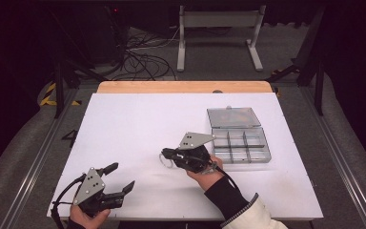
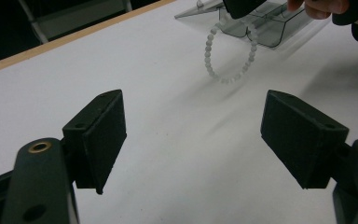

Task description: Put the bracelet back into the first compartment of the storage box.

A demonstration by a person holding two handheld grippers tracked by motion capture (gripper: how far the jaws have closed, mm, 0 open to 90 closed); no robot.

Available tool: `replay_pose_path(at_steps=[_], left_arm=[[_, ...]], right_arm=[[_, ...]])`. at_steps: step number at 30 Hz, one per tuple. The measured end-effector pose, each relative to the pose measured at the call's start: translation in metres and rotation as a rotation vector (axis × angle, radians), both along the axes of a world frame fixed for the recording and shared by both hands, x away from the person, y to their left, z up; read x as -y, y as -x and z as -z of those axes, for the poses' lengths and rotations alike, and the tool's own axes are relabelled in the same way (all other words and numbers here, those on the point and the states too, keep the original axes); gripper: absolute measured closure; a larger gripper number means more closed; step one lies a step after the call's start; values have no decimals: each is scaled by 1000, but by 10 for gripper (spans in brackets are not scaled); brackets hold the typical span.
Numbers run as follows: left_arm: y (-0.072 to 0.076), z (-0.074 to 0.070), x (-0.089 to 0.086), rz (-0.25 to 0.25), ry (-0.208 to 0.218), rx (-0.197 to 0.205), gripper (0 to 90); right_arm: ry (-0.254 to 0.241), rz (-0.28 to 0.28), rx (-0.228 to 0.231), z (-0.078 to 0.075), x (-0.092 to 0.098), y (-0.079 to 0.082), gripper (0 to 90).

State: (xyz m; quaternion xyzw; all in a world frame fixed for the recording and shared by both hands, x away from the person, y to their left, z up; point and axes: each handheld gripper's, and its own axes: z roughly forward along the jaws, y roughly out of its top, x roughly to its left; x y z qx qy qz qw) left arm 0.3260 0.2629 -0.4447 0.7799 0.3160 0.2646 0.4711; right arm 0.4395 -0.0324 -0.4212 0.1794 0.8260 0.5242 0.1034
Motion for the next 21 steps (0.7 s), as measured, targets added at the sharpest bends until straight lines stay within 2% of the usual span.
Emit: replay_pose_path(at_steps=[7,21], left_arm=[[0,0,0,1,2,-1,230],[0,0,0,-1,1,-2,230]], right_arm=[[15,24,11,-6,6,-1,864],[19,121,20,-25,41,-9,864]])
